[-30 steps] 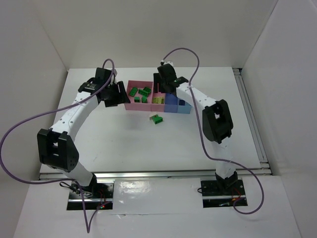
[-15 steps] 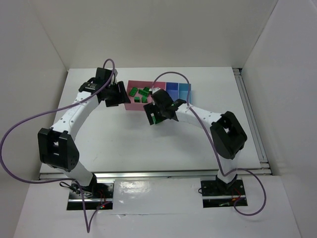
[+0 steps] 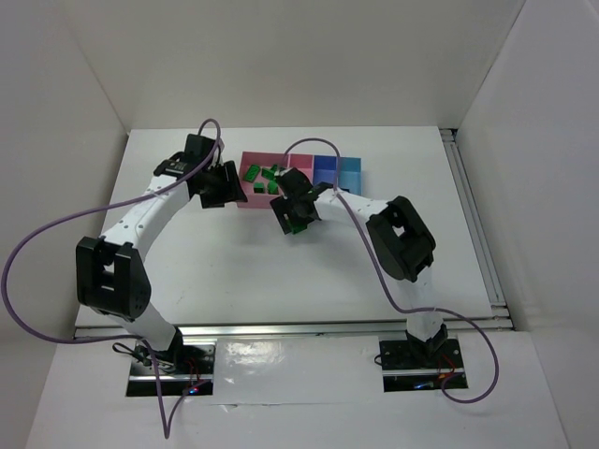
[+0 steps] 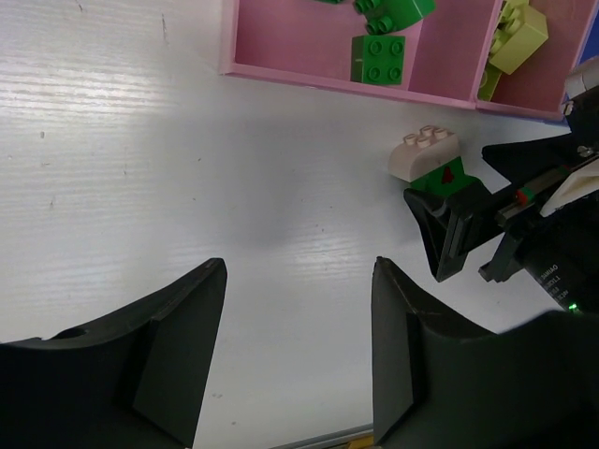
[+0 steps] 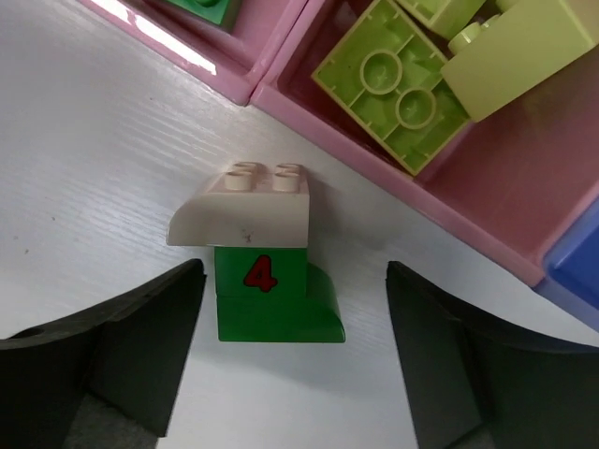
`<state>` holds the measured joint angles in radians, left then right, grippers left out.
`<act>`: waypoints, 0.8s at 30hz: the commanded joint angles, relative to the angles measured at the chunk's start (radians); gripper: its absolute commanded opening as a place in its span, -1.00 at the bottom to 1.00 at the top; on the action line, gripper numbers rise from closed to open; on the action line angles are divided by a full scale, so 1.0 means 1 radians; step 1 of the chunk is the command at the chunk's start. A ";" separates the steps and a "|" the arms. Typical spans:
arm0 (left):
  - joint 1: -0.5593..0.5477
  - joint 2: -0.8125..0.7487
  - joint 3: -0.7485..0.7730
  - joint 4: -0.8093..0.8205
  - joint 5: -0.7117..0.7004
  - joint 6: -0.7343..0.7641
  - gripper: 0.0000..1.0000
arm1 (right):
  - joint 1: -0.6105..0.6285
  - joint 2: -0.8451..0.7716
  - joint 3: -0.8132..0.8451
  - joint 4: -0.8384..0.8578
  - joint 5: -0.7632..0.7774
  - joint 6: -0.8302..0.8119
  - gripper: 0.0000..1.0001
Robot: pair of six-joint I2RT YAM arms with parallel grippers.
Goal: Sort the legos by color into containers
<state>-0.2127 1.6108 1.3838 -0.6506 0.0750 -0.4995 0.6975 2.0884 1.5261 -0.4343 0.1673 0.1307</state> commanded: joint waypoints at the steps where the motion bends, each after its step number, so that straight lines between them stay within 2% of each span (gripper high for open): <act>1: -0.002 -0.008 -0.011 0.017 -0.011 0.012 0.34 | -0.007 0.012 0.042 0.020 -0.014 -0.016 0.66; 6: -0.002 -0.008 -0.020 0.017 -0.011 0.012 0.37 | 0.011 -0.047 -0.033 0.069 -0.037 -0.016 0.27; 7: -0.002 0.012 -0.011 0.017 0.005 0.012 0.39 | 0.011 -0.057 -0.044 0.080 -0.037 -0.016 0.13; 10: -0.002 0.043 0.007 0.008 0.052 0.032 0.41 | 0.011 -0.085 -0.083 0.080 -0.037 -0.006 -0.07; 15: -0.002 0.043 0.017 0.017 0.175 0.070 0.47 | 0.011 -0.209 -0.188 0.080 -0.081 -0.006 -0.22; 20: -0.002 0.061 -0.006 0.074 0.477 0.098 0.71 | 0.011 -0.437 -0.326 0.143 -0.141 0.003 -0.31; 21: -0.002 0.072 -0.034 0.098 0.606 0.098 0.82 | 0.011 -0.473 -0.371 0.157 -0.156 0.016 -0.31; 24: -0.002 0.113 -0.097 0.266 0.846 0.040 0.91 | 0.011 -0.565 -0.402 0.169 -0.186 0.050 -0.31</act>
<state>-0.2127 1.6787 1.3422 -0.5453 0.5789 -0.4362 0.7025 1.6306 1.1435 -0.3576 0.0246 0.1440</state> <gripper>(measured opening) 0.942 0.555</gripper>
